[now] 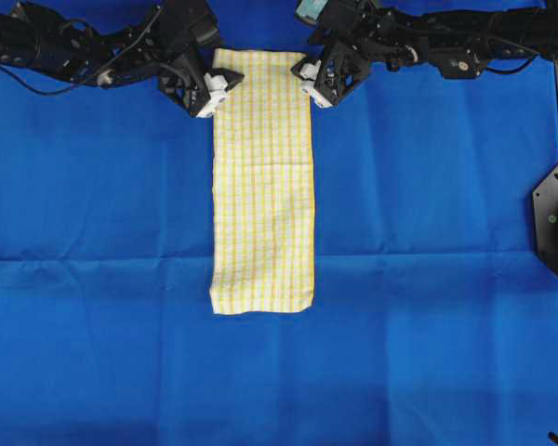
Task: Fold the yellow towel.
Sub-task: 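Grasp the strip's top end corners with both grippers, then fold the top end down over the strip toward the bottom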
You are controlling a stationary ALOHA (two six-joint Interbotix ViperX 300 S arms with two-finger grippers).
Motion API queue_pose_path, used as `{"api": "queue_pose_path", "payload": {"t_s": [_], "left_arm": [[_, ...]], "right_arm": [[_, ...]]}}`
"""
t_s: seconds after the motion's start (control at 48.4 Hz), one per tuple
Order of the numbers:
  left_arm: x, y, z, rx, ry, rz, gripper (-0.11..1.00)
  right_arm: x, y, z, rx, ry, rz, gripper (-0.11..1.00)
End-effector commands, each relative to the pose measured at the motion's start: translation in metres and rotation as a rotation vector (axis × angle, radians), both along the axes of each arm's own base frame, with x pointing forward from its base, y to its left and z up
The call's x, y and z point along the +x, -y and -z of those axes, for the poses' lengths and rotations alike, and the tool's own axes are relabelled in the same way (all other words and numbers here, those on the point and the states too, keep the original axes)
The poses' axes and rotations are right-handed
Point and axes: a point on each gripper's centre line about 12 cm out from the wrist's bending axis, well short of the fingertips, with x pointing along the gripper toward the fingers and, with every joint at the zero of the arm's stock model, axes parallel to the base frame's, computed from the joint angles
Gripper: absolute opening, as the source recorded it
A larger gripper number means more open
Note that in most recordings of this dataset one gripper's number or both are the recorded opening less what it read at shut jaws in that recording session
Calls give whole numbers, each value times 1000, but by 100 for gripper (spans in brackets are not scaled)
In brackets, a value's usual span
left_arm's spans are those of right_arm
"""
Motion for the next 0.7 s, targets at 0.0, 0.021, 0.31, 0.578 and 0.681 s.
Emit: {"api": "queue_pose_path", "payload": {"t_s": [0.0,0.021,0.31,0.578,0.681], "left_arm": [[1,-7,-8,9,25,-17,72],[1,-8,-8,9,25,-20,69],[6,-13,-13,36,32,-9,3],[12,-14,-17,45,52,-5,3],[12,-14,-21,46,60,-9,3]], "right_arm": [[6,3,-11,-14,35,7,69],[5,3,-10,-11,33,8,68],[5,1,-5,-5,29,11,2],[9,6,-12,-29,64,20,2],[8,8,-18,-39,78,23,2]]}}
